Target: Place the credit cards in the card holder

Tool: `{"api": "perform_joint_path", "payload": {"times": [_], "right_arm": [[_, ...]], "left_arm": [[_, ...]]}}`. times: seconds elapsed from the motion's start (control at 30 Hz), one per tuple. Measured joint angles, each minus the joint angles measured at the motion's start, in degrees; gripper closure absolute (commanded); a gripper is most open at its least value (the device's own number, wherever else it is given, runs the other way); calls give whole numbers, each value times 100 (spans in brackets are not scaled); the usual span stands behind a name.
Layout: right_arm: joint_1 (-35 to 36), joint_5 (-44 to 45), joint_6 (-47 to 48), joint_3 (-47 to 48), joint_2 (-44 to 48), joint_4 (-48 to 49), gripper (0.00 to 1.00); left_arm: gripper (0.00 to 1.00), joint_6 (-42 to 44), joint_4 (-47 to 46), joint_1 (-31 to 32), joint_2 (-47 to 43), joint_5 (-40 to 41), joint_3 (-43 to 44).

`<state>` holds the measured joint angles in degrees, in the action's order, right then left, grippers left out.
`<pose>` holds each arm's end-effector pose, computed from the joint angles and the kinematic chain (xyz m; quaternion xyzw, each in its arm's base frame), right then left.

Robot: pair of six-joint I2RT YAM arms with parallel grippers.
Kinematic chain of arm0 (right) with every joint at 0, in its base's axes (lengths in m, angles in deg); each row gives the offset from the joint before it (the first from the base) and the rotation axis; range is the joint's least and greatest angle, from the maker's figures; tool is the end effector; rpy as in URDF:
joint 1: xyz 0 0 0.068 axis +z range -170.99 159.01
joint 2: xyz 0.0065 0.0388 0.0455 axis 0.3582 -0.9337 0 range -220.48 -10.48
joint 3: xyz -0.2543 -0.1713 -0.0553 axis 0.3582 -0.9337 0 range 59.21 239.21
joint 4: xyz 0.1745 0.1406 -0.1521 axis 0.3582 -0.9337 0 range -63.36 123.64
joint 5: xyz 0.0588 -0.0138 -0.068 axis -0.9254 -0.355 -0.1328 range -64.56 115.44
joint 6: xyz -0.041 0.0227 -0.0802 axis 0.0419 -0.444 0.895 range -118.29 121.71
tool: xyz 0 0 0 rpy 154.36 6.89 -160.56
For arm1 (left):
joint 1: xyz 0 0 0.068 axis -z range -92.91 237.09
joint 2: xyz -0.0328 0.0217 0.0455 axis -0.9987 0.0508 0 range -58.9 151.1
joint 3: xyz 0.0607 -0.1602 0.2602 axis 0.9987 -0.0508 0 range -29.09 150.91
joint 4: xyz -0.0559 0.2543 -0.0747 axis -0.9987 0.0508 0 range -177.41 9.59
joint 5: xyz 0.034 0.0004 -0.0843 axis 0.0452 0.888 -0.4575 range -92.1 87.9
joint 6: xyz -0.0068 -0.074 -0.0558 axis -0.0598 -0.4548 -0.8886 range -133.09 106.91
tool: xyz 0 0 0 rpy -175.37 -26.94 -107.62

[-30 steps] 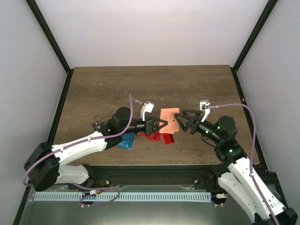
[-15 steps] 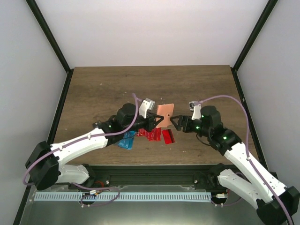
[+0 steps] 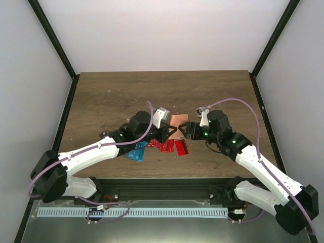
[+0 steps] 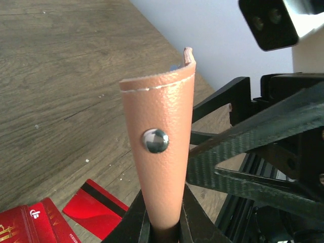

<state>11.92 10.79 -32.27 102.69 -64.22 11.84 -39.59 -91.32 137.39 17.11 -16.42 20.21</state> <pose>0.1843 0.1443 0.2898 -0.0537 0.8683 0.3579 0.3393 0.2039 -0.2782 0.2872 0.2379 0.7945 -0.4224 0.3657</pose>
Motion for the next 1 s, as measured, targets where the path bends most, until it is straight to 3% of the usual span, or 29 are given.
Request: {"api": "perform_joint_path", "payload": {"times": [0.27,0.6,0.77,1.0], "right_arm": [[26,116,-136,-4,-173,122,36],[81,960,-708,-79,-240,-11,48],[-619,1274,-861,-549,-234,-264,49],[-697,157,-525,-887,557,254,46]], "left_arm": [[96,111,105,7,81,-11,98],[96,284,490,13,234,68,291],[96,542,739,11,46,55,391],[96,713,940,-17,-120,57,461]]}}
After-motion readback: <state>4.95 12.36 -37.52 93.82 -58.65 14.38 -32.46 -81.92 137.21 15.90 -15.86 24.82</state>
